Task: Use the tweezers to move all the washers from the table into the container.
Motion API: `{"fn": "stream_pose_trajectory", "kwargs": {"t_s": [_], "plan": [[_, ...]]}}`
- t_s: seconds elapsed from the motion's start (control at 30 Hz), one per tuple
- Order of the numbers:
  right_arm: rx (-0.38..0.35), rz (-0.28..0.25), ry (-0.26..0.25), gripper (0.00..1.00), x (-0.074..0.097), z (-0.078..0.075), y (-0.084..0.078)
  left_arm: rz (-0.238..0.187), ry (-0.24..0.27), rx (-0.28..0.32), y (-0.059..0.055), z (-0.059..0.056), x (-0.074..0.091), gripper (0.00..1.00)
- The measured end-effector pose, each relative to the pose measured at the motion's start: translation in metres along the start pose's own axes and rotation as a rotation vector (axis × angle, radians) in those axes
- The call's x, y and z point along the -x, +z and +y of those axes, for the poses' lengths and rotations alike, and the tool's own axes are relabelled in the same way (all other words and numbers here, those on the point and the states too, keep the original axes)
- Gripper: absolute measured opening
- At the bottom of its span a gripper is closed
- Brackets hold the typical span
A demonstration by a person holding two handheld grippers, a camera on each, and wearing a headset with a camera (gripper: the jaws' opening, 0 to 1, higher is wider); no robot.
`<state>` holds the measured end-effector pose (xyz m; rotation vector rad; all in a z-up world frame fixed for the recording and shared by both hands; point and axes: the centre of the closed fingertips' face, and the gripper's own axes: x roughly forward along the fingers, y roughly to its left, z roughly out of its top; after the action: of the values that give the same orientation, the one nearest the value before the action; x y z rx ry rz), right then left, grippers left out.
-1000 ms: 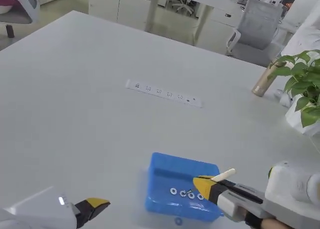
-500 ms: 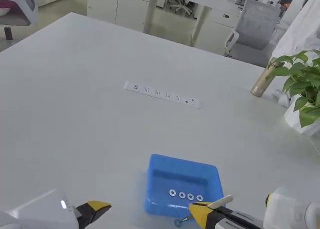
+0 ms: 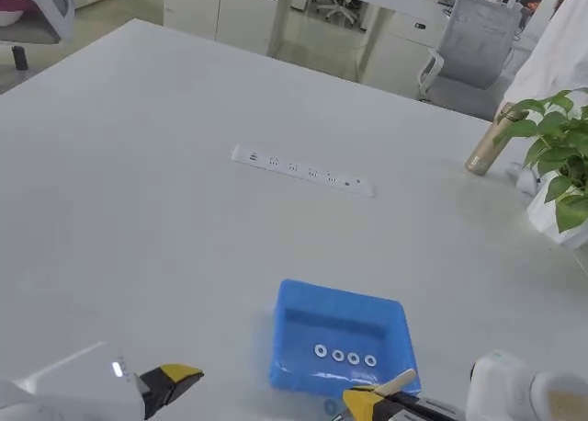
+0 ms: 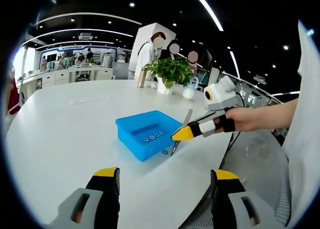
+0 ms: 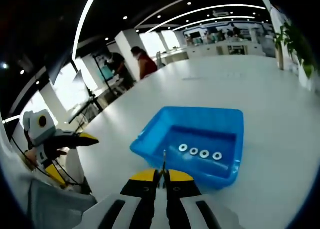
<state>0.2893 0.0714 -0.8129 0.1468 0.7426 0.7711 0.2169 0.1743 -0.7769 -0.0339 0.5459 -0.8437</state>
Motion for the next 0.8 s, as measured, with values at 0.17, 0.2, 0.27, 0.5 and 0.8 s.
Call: {"fn": "stream_pose_trajectory", "kwargs": {"t_s": [0.17,0.2,0.27,0.5,0.8], "plan": [[-0.003,-0.008,-0.005,0.03,-0.003,-0.004,0.005,0.001,0.002,0.003,-0.001,0.001,0.0,0.75],[-0.005,-0.01,-0.005,0.03,-0.004,-0.004,0.007,0.002,0.002,0.002,-0.001,0.001,0.0,0.75],[-0.004,-0.013,-0.008,0.03,-0.007,-0.007,0.011,0.002,0.001,0.002,-0.001,0.001,0.0,0.75],[0.002,-0.008,-0.013,0.03,-0.013,-0.015,0.016,-0.001,0.003,0.002,0.001,0.002,0.001,0.75],[0.014,0.006,-0.018,0.04,-0.01,-0.012,0.006,0.006,-0.002,-0.001,-0.001,0.001,-0.001,0.75]]}}
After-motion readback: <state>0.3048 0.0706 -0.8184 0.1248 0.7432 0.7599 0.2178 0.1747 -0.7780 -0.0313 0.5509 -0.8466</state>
